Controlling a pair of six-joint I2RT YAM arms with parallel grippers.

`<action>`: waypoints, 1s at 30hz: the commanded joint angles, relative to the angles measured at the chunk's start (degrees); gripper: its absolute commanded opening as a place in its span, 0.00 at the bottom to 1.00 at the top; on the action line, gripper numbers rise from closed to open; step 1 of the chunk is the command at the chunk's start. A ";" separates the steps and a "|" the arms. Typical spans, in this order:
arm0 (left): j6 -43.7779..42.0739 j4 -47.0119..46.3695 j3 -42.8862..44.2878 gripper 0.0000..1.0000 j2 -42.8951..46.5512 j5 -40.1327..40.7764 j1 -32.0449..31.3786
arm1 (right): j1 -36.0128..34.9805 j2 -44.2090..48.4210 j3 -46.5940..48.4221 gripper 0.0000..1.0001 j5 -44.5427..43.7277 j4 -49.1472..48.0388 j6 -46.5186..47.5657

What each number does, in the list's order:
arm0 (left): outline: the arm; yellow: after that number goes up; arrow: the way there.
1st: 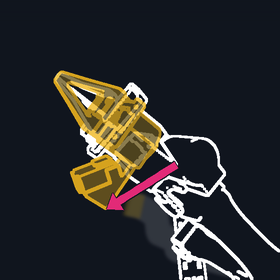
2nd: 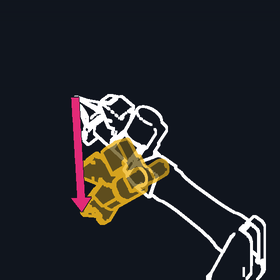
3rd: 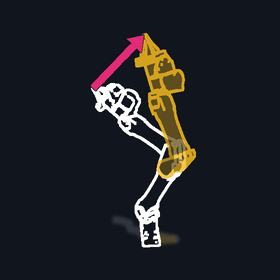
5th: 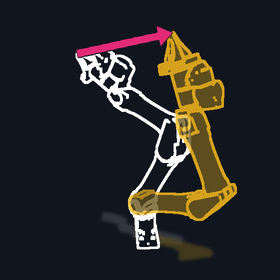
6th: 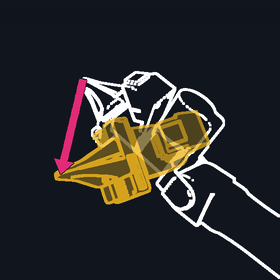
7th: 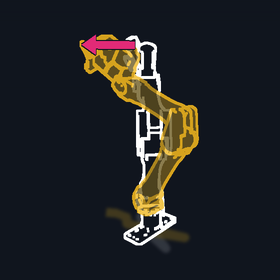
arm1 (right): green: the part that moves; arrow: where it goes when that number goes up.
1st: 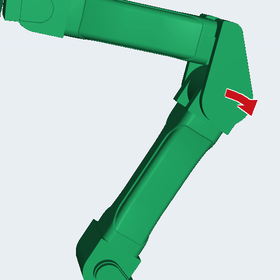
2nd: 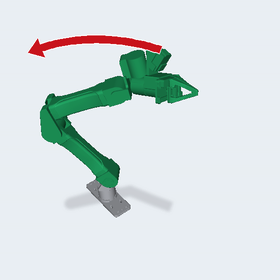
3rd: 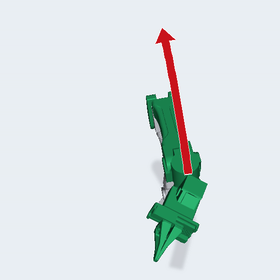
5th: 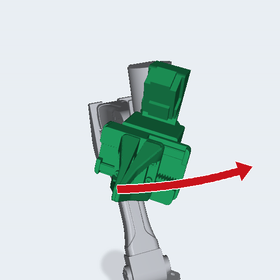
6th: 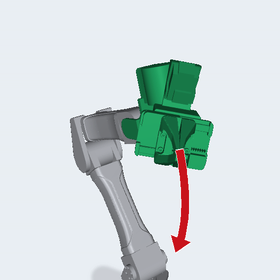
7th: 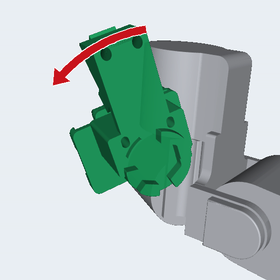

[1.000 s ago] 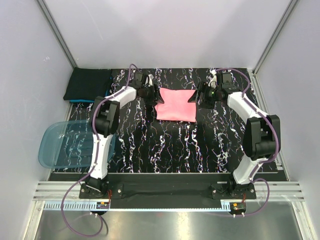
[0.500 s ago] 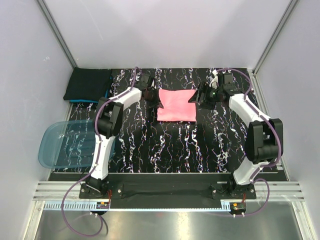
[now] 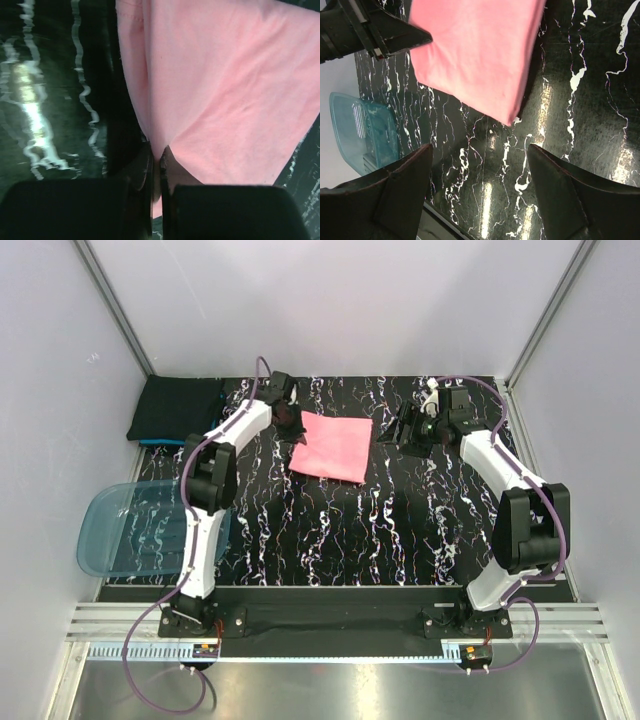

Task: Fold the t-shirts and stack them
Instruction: Neatly place the folded tshirt to the corner

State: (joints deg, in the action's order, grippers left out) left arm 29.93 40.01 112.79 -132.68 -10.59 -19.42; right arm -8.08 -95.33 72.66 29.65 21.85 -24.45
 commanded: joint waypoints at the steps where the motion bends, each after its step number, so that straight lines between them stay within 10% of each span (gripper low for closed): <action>1: -3.65 2.09 2.17 0.00 4.71 3.82 1.57 | 0.34 2.08 -0.51 0.84 0.85 -2.42 -0.69; 30: -32.04 10.35 19.04 0.00 8.05 28.25 13.08 | 0.78 0.58 0.02 0.85 0.94 -5.32 -2.36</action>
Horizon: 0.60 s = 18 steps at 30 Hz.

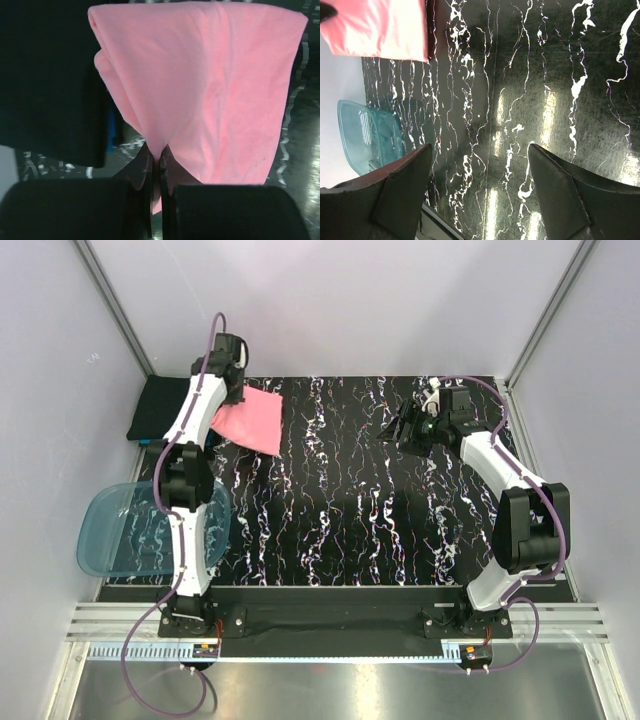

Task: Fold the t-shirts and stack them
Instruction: Neatly place the folded tshirt to the corner

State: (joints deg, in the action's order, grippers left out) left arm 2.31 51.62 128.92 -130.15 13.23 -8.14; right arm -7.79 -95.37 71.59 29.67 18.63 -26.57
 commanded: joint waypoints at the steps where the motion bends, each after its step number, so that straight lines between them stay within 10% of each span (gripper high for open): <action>1: -5.72 -2.12 2.91 0.00 5.87 4.69 2.25 | 0.58 0.63 1.18 0.85 0.92 -2.20 -0.24; 18: -14.26 -9.34 5.11 0.00 7.36 5.75 12.17 | 1.64 1.77 1.36 0.86 0.47 -3.08 -0.41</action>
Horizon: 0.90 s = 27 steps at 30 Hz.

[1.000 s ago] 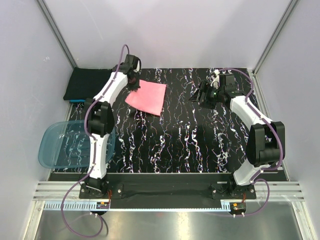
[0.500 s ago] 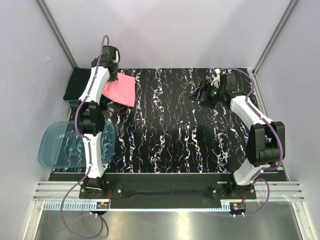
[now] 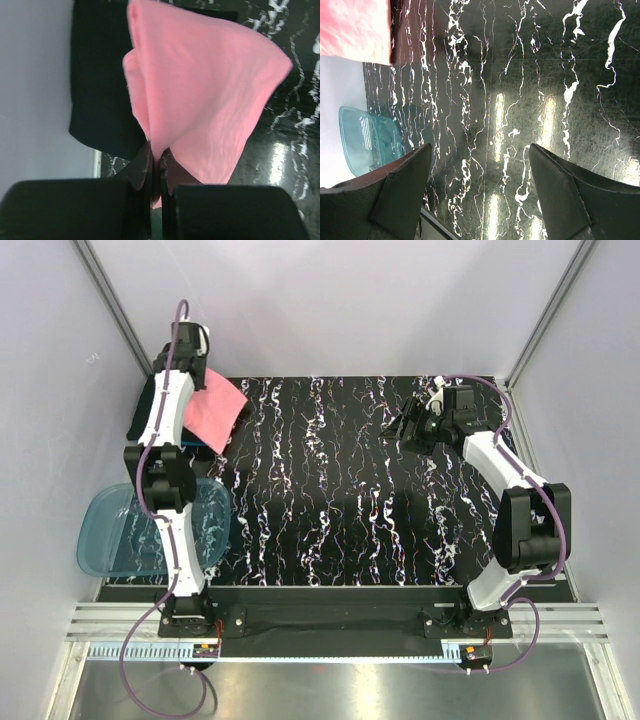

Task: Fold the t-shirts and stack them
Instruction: Neatly place the folded tshirt to the corner

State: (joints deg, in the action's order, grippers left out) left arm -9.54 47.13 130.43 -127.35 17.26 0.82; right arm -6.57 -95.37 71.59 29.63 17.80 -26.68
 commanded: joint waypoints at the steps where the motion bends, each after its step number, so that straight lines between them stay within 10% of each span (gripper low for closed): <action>1: -2.67 -5.56 3.60 0.00 4.65 1.38 3.83 | 0.50 1.94 1.36 0.86 0.61 -2.33 -0.31; 18: -1.97 -13.56 0.53 0.01 -2.11 3.66 12.01 | 0.94 1.51 0.57 0.87 1.05 -3.83 -1.01; 23: -1.36 -13.65 -0.17 0.13 -4.05 4.63 13.24 | 1.03 1.51 0.83 0.88 0.78 -3.91 -1.01; 27: -0.40 -13.12 -0.53 0.52 -4.22 6.73 13.24 | 1.21 1.50 0.92 0.88 0.96 -3.74 -1.01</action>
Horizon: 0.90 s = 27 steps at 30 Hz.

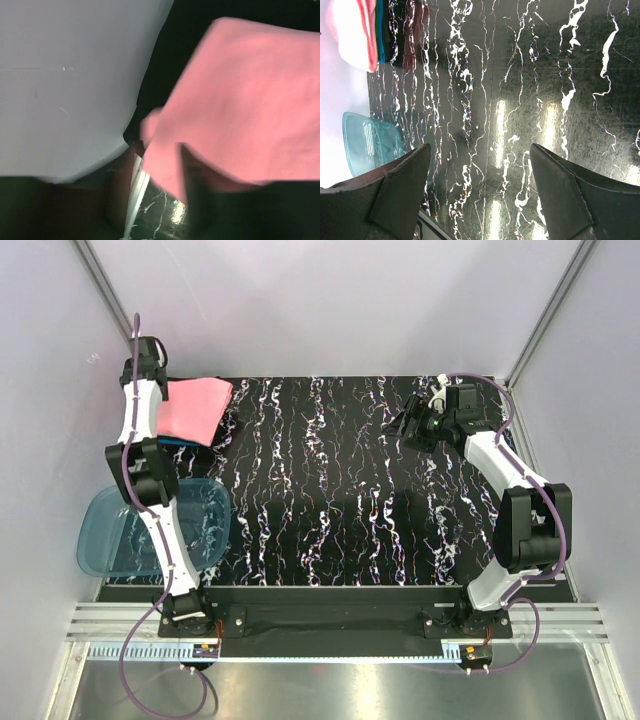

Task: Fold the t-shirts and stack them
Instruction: Neatly place the folded tshirt to the corner

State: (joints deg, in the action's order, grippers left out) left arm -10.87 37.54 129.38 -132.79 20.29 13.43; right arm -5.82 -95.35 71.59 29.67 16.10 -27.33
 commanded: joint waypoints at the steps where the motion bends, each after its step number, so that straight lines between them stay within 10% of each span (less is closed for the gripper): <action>1: 1.38 -3.35 0.69 0.57 1.22 4.13 0.63 | 0.55 1.66 0.92 0.88 0.92 -1.95 -0.27; 14: 13.06 -4.22 -4.56 0.70 8.60 -17.19 -0.33 | 0.55 2.54 0.74 0.89 0.91 -1.77 0.00; 27: 18.08 -0.98 -9.94 0.73 3.24 -14.15 1.68 | 0.64 3.07 0.48 0.91 1.18 -1.95 0.00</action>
State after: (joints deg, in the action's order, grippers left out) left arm 4.91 36.56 119.92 -128.75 6.81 13.67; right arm -5.56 -94.59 71.59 29.67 16.10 -27.31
